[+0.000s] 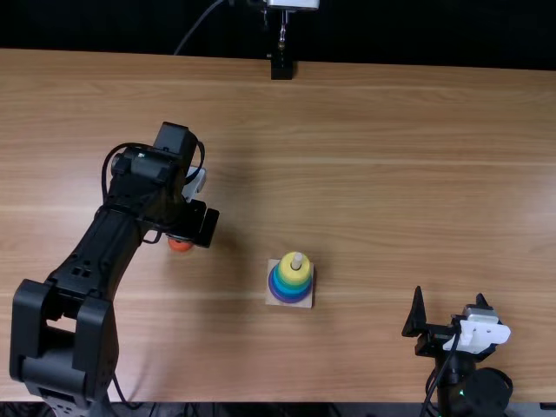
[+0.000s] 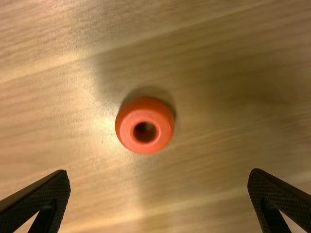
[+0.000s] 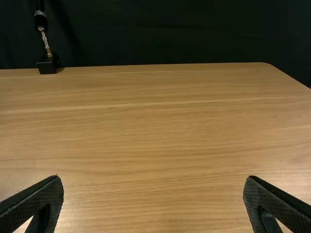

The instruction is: Build the Hanoi tower: stack the rings onto the peg from bottom to top in this color order: purple, dark blue, light blue, dark green, light green, yellow, orange.

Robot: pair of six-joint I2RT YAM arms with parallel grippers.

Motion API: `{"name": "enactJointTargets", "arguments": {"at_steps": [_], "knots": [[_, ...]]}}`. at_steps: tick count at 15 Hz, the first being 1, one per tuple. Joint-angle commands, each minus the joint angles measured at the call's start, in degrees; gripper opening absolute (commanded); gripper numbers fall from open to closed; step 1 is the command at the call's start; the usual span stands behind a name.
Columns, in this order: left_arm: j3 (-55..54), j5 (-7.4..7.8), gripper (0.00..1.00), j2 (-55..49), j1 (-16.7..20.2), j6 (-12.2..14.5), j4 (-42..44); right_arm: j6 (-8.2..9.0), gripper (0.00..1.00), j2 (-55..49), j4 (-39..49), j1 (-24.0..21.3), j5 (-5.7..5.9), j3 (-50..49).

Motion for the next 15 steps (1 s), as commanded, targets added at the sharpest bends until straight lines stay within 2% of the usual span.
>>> {"name": "enactJointTargets", "arguments": {"at_steps": [1,5,15], "knots": [[-2.16,0.02,1.0,-0.17,0.38,1.94,1.67,0.01,1.0,-0.73,-3.79,-0.54,0.85,-3.52],[-4.97,0.02,1.0,2.64,0.46,2.04,4.42,0.01,1.0,-0.73,-3.69,-0.54,0.95,-3.52],[-5.68,-0.09,1.0,6.6,3.36,2.15,5.79,0.01,1.0,-0.73,-3.69,-0.54,0.95,-3.52]]}}
